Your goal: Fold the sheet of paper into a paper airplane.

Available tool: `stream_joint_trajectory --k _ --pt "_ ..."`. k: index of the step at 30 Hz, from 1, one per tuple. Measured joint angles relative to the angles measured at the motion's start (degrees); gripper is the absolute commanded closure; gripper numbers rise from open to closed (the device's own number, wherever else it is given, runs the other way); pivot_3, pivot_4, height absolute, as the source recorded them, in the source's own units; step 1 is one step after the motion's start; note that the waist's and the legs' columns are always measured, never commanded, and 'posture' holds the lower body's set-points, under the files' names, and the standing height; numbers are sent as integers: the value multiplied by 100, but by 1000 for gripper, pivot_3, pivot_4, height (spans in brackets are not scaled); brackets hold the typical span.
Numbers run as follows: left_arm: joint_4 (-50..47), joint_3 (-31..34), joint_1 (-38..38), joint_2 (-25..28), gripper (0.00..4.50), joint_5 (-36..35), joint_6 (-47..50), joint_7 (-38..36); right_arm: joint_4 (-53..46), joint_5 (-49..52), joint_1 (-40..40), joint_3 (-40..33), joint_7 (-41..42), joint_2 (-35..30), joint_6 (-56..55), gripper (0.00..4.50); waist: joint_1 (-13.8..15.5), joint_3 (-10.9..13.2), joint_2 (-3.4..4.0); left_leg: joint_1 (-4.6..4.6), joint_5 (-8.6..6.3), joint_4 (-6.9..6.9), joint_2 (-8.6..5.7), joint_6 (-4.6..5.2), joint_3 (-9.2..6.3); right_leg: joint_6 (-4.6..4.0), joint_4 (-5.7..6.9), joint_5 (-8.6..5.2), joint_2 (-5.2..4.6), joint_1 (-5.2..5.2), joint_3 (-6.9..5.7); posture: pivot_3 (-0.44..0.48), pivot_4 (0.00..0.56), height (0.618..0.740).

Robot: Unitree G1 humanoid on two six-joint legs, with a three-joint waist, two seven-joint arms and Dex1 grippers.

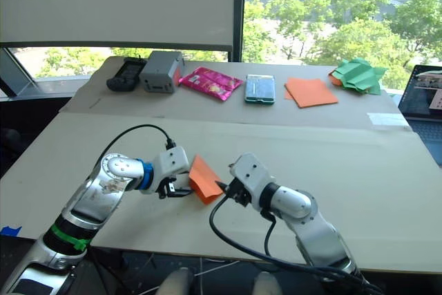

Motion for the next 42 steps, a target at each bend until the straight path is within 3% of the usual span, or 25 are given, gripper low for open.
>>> stream_joint_trajectory --k 6,12,15,26,34,42 --pt "-33 307 207 526 1348 -520 -45 -157 544 -773 -169 963 -237 -1 -470 26 -6 2 -3 -7 -5 0 -1 -9 2 -1 -16 -1 -2 -3 0 0 150 702" --pt "56 567 341 557 1348 -871 54 174 1019 -1651 -298 1182 -1012 481 -642 26 5 0 -6 -7 -1 1 -1 -2 3 0 -6 0 -1 -3 0 0 150 702" --pt "56 659 491 513 1348 -1030 121 340 1035 -1704 -261 1189 -1067 595 -627 789 8 -1 -8 -5 5 0 0 7 3 0 1 0 1 -3 0 0 150 702" --pt "374 858 803 496 1348 -1351 -282 691 1300 -1890 -219 1079 -1129 679 -714 4462 10 -1 -8 -2 -4 0 2 -7 2 -2 1 -1 2 -3 0 0 150 702" --pt "493 896 910 458 1348 -1584 -531 789 1447 -1809 -275 1050 -786 494 -1152 4462 5 -1 -8 -2 -2 0 2 -5 3 -2 3 -1 2 -3 0 0 150 702" --pt "919 1689 738 423 1348 -2578 -894 189 1576 -883 -697 992 1018 -233 -2302 4462 -3 -1 -11 5 -1 1 2 -2 2 -1 3 -1 2 4 0 0 150 702"
